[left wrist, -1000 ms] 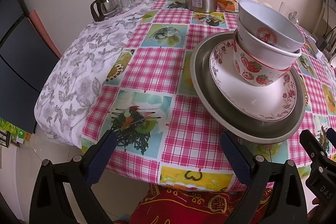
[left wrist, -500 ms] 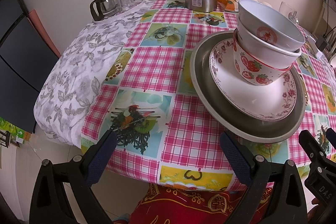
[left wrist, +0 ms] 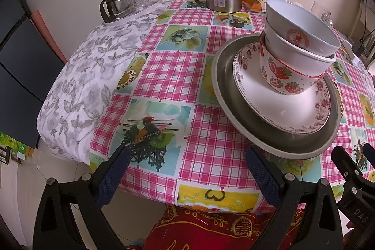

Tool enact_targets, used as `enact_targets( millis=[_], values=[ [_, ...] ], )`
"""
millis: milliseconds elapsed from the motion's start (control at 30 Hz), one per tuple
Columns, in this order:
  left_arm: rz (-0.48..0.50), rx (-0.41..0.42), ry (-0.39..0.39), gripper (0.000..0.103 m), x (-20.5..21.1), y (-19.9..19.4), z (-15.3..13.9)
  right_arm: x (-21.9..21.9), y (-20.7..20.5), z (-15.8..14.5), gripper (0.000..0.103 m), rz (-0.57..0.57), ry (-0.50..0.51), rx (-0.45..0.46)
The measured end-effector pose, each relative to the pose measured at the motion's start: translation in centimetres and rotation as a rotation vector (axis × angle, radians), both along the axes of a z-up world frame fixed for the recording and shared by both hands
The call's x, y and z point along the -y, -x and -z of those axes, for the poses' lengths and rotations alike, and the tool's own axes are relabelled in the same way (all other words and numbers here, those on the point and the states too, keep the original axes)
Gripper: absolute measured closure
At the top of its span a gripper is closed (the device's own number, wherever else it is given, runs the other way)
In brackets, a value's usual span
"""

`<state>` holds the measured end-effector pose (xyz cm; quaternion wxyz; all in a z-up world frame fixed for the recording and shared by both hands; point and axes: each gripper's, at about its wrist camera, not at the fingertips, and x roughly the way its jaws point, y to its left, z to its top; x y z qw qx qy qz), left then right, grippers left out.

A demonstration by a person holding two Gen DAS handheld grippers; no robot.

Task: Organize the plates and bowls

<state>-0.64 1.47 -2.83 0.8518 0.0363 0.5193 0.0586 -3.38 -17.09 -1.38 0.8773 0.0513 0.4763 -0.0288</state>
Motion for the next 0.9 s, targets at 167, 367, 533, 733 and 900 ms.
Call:
enact_targets(
  millis=[167, 367, 533, 733, 900],
  values=[
    [0.0, -0.001, 0.001, 0.004, 0.09, 0.05, 0.1, -0.02, -0.05, 0.0, 0.0, 0.0, 0.0, -0.001],
    [0.002, -0.002, 0.003, 0.004, 0.08, 0.04, 0.14, -0.05, -0.1, -0.01, 0.0, 0.0, 0.0, -0.001],
    [0.007, -0.005, 0.013, 0.004, 0.17, 0.08, 0.21, -0.04, -0.09, 0.0, 0.0, 0.0, 0.0, -0.001],
    [0.008, -0.007, 0.018, 0.004, -0.06, 0.0, 0.06, -0.04, -0.12, 0.0, 0.0, 0.0, 0.0, -0.001],
    [0.012, -0.011, 0.022, 0.004, -0.03, 0.04, 0.13, -0.03, -0.09, 0.01, 0.0, 0.0, 0.001, -0.002]
  ],
)
